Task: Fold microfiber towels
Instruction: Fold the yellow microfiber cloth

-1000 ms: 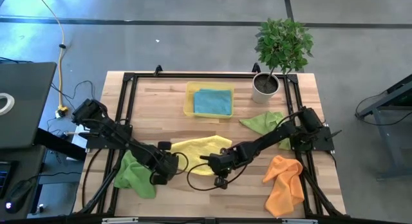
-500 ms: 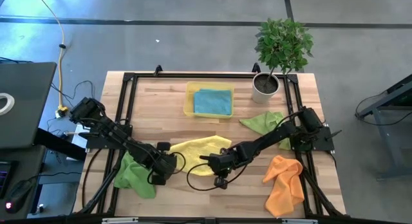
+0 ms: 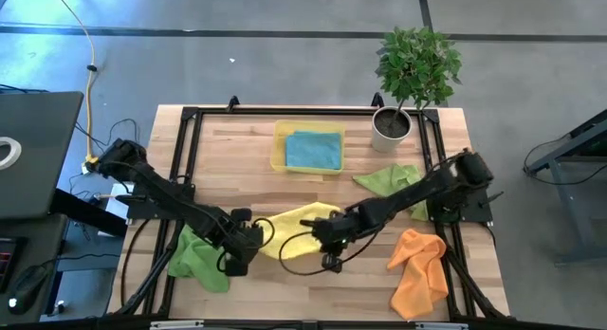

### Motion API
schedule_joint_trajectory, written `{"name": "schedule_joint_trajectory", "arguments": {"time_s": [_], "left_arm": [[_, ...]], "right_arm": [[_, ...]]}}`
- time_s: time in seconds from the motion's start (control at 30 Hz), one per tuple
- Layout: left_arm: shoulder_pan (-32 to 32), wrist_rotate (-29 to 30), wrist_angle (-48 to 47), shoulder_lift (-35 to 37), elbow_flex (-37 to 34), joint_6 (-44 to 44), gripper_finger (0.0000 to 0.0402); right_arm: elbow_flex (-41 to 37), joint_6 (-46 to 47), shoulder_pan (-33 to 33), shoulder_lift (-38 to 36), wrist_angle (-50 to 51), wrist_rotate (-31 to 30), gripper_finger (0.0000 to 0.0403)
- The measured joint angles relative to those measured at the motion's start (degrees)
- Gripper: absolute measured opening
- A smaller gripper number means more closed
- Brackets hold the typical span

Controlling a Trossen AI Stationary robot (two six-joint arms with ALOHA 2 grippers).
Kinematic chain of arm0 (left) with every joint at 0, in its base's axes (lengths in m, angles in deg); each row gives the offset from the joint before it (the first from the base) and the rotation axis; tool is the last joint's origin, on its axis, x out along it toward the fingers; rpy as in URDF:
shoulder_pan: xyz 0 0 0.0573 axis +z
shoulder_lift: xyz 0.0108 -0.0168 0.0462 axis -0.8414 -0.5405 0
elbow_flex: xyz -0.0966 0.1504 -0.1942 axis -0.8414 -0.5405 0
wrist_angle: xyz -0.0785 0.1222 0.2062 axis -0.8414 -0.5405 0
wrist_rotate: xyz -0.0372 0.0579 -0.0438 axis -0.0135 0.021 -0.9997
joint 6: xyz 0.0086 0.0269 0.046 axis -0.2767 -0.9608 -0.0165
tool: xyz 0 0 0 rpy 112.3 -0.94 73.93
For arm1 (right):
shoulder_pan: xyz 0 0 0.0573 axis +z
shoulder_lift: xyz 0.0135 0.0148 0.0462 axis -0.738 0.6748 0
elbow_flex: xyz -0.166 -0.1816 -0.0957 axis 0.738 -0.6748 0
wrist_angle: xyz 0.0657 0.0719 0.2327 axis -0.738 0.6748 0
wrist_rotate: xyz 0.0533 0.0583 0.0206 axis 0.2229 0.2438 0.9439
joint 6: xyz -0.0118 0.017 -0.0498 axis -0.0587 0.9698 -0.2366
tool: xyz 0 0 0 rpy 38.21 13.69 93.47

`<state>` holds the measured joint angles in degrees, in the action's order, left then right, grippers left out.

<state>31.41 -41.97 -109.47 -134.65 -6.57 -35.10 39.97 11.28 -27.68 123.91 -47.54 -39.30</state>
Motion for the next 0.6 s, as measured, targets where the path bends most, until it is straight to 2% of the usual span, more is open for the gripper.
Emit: {"name": "schedule_joint_trajectory", "arguments": {"time_s": [0.27,0.43,0.6], "left_arm": [[0.41,1.74,-9.59,5.08,12.4,2.18,0.0001],[1.77,8.49,-19.42,5.63,19.28,1.67,0.0],[5.23,16.4,-27.49,5.66,23.58,-1.73,0.0]], "right_arm": [[0.02,0.24,-0.02,-12.05,6.84,-7.28,0.0],[0.02,-0.16,-0.04,-18.45,10.44,-15.1,0.0],[0.04,-5.0,-1.4,-21.84,16.32,-23.12,0.0]]}}
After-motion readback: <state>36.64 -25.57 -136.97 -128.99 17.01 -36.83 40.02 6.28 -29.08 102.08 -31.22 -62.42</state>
